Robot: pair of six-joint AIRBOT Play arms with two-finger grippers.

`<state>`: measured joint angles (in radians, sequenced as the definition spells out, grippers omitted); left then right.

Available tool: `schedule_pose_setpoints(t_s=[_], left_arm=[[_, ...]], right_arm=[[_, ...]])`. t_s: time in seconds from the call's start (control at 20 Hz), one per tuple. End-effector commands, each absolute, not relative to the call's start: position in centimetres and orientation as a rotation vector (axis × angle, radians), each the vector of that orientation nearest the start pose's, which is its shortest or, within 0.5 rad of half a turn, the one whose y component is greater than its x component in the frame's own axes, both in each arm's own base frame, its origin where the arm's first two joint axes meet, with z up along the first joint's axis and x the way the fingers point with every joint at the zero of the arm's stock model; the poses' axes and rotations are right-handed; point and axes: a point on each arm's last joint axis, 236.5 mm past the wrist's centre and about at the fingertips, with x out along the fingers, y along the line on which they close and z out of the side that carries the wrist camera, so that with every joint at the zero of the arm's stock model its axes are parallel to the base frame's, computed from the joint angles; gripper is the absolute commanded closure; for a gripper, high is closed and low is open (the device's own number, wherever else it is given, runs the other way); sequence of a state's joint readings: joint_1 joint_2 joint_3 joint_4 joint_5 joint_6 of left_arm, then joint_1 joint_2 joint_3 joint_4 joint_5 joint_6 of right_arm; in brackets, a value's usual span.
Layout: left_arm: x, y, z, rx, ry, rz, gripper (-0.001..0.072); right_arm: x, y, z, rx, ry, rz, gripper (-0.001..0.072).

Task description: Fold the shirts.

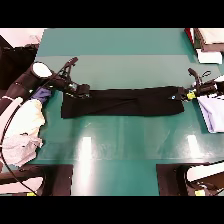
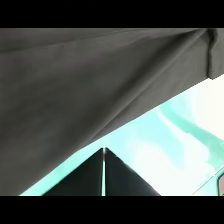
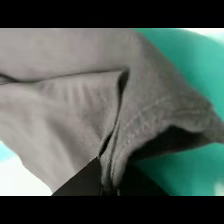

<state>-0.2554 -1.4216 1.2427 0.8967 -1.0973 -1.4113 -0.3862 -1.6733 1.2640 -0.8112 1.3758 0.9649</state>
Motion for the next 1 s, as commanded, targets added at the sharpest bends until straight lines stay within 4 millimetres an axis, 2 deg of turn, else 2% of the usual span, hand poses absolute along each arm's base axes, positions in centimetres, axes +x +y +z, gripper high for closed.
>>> schedule_pose_setpoints(t_s=[0.0,0.15,0.3,0.45,0.55,0.75,0.95], left_arm=[[39.0,-27.2,2.9,-0.326,1.216,-0.669,0.0686],[40.8,-31.7,2.9,-0.283,1.195,-0.742,0.0686],[42.2,-35.9,2.0,-0.251,1.186,-0.801,0.0686],[42.5,-38.6,-0.8,-0.242,1.224,-0.820,0.0686],[43.2,-39.3,-2.7,-0.264,1.225,-0.798,0.0686],[44.3,-39.5,-4.5,-0.305,1.223,-0.759,0.0686],[45.1,-39.0,-4.6,-0.311,1.208,-0.744,0.0685]], right_arm=[[40.5,1.5,-0.8,0.521,1.255,0.555,0.0694],[41.1,3.2,4.9,0.468,1.202,0.583,0.0694],[42.6,5.9,10.5,0.445,1.143,0.585,0.0694],[42.9,9.9,14.8,0.388,1.103,0.647,0.0694],[42.9,12.8,17.2,0.361,1.069,0.684,0.0694],[42.6,18.1,19.8,0.296,1.035,0.783,0.0694],[42.5,22.6,19.4,0.234,1.070,0.886,0.0694]])
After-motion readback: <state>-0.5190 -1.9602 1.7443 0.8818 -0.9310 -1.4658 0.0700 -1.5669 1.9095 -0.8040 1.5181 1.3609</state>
